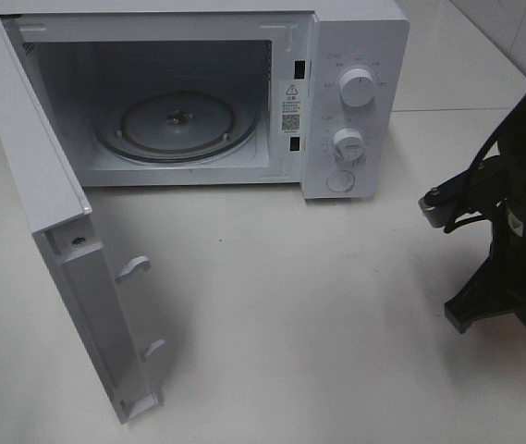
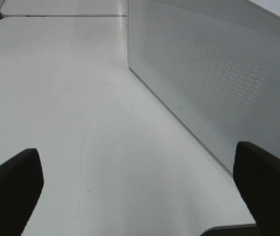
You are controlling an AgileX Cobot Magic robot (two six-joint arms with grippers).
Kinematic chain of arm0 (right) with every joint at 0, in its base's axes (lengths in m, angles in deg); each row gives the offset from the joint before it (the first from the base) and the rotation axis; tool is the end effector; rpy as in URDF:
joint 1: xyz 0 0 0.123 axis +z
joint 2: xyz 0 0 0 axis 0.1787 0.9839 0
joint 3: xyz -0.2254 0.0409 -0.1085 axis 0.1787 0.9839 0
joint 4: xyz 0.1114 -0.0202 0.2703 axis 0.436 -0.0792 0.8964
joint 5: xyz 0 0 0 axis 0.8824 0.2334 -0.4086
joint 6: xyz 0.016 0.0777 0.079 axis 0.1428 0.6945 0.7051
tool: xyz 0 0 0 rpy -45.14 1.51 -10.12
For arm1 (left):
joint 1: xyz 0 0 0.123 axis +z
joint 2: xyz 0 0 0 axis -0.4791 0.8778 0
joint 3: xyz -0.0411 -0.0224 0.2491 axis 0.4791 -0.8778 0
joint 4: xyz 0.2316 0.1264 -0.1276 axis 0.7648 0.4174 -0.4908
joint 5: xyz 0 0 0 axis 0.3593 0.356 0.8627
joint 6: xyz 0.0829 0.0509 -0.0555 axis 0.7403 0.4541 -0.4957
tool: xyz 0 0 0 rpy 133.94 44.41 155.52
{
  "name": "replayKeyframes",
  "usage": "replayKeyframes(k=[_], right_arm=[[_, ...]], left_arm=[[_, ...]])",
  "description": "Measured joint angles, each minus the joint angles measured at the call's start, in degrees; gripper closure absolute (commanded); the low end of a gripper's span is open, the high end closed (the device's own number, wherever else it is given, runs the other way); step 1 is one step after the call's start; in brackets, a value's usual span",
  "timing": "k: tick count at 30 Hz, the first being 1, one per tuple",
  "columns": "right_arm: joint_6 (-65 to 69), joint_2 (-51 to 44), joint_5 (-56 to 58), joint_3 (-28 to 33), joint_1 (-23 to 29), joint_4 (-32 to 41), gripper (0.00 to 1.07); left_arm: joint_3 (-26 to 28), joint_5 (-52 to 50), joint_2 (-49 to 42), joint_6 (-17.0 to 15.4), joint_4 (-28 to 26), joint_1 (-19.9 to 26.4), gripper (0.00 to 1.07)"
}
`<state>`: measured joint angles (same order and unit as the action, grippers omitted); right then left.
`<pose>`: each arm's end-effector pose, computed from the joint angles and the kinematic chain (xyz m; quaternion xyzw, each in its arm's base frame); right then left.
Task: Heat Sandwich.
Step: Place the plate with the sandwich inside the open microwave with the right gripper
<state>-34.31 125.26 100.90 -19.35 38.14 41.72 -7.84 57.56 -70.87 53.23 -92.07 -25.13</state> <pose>0.2584 0.0943 0.0842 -0.1883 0.9675 -0.1615 0.0492 0.0830 -0.0120 0.2890 0.0227 0.8466 -0.0437 0.5300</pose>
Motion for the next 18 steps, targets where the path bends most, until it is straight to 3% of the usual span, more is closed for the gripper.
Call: replayKeyframes(k=[18], right_arm=[[-1.55, 0.0, 3.15, 0.0, 13.92, 0.4, 1.07]], left_arm=[[0.0, 0.0, 0.0, 0.0, 0.0, 0.0, 0.03]])
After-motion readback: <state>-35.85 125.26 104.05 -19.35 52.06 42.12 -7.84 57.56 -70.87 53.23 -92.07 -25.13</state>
